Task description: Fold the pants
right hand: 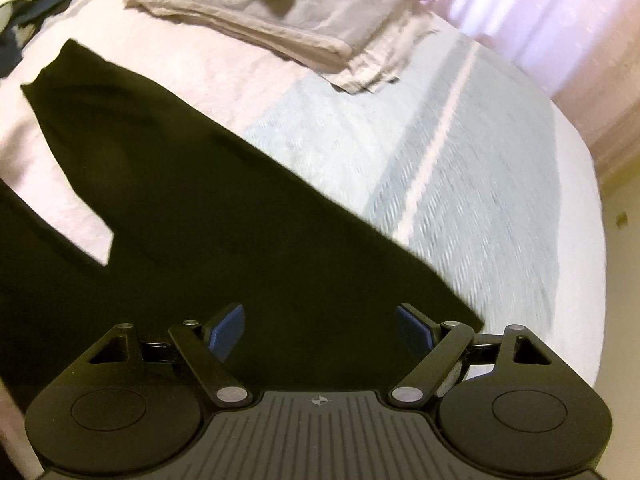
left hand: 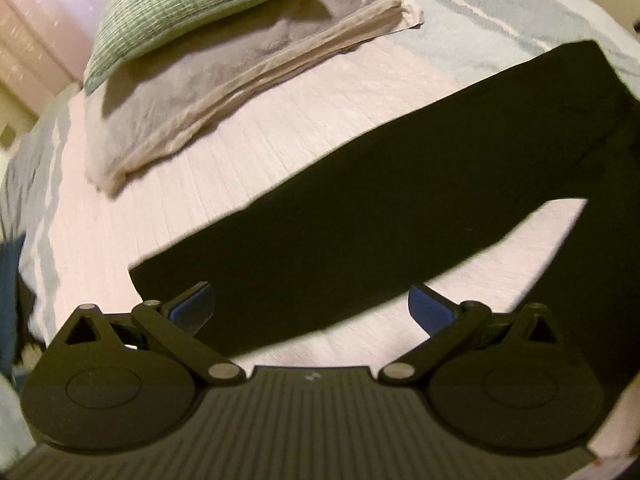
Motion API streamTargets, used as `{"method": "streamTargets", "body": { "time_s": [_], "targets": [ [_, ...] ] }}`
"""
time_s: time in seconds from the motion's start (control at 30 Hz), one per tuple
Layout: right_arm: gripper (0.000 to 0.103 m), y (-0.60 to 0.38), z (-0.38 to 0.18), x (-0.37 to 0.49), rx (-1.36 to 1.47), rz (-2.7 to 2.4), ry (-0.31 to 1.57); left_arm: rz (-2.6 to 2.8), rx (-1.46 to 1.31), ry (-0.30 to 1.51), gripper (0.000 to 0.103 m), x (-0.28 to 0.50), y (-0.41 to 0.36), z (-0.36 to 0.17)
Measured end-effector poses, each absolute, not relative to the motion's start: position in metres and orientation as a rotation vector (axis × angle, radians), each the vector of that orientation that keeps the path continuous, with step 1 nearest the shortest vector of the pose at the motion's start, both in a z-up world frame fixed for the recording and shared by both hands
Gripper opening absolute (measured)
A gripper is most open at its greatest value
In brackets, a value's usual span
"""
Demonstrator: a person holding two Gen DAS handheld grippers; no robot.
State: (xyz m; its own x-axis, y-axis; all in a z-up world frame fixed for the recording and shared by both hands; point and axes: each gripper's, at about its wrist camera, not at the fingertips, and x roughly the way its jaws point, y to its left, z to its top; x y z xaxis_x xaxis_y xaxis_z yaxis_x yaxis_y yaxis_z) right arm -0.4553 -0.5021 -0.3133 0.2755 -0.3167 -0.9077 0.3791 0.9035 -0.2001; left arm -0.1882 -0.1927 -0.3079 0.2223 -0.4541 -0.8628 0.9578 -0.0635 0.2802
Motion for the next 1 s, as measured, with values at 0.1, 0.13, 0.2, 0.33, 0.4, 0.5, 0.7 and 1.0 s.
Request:
{"method": "streamTargets", "body": {
  "time_s": [0.1,0.13,0.2,0.33,0.4,0.5,0.7,1.0],
  "targets": [
    [0.077,-0.525,-0.327,-0.437,0.037,-0.438,1.222,-1.327,1.125,0.567,0.097,-0.158,-0.214,-0.322],
    [0.075,-0.531,-0.332,-0.431,0.031,-0.437,1.229,-1.344,1.145,0.551,0.097,-0.144,-0.221,-0.329],
    [0.073,-0.541,-0.342,-0.417,0.035,-0.442,1.233,-1.367,1.188,0.525,0.091,-0.115,-0.232,-0.343],
    [0.067,-0.558,-0.371,-0.390,0.037,-0.444,1.242,-1.384,1.265,0.530,0.080,-0.050,-0.260,-0.378],
    [0.066,-0.564,-0.385,-0.378,0.026,-0.428,1.257,-1.395,1.300,0.543,0.074,-0.022,-0.272,-0.395],
    [0.065,-0.575,-0.406,-0.367,0.010,-0.409,1.277,-1.424,1.353,0.568,0.071,0.015,-0.290,-0.423],
    [0.065,-0.591,-0.431,-0.356,0.004,-0.387,1.311,-1.518,1.490,0.617,0.057,0.045,-0.312,-0.462],
    [0.065,-0.604,-0.426,-0.377,-0.013,-0.369,1.343,-1.562,1.621,0.608,0.001,0.041,-0.311,-0.462]
  ]
}}
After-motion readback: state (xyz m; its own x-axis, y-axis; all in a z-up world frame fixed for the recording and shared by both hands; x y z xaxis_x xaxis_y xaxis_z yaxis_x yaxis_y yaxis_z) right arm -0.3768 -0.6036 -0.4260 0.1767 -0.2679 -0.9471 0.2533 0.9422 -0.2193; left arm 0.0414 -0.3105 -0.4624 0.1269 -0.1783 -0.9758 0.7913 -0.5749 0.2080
